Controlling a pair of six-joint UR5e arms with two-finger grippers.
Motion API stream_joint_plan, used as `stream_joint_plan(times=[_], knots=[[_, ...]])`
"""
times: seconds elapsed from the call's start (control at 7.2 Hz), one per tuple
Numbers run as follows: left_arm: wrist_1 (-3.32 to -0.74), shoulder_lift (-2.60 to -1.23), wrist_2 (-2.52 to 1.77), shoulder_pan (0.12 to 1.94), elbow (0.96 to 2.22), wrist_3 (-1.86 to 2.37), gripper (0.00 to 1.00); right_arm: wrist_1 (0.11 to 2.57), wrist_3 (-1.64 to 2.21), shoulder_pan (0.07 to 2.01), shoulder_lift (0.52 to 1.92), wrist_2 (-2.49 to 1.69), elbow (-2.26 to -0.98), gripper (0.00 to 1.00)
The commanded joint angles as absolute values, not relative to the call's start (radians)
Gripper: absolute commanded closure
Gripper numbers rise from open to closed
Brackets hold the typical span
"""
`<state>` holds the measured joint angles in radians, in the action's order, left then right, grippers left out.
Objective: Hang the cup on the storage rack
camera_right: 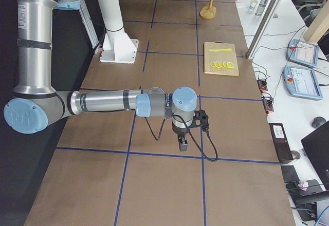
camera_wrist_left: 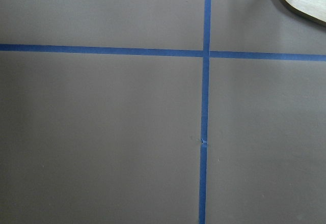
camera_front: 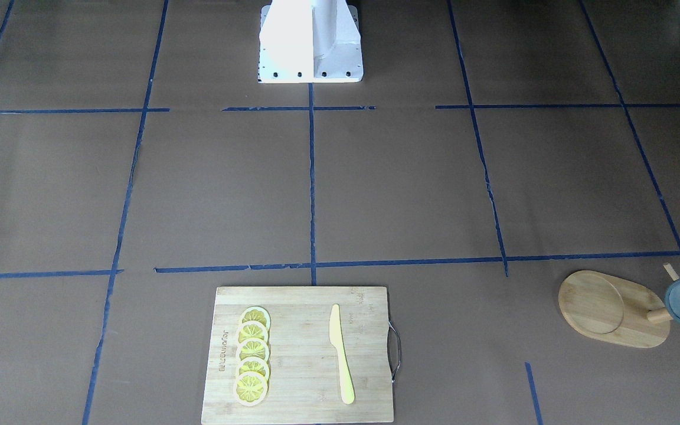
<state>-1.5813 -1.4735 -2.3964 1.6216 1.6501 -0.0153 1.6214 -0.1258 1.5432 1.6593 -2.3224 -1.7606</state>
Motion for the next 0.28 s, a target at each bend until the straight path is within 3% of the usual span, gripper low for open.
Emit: stream_joint_plan(times=[0.0,0.14], knots=[[-1.58,-1.474,-2.396,1.621,1.652,-0.015,0.0,1.621,-0.126,1.543,1.66,-2.322,-1.759,0.0],[-1.58,-1.474,-2.393,1.618,1.654,-0.015,0.0,1.621,-0.126,1.543,1.66,-2.324,-1.758,0.0]])
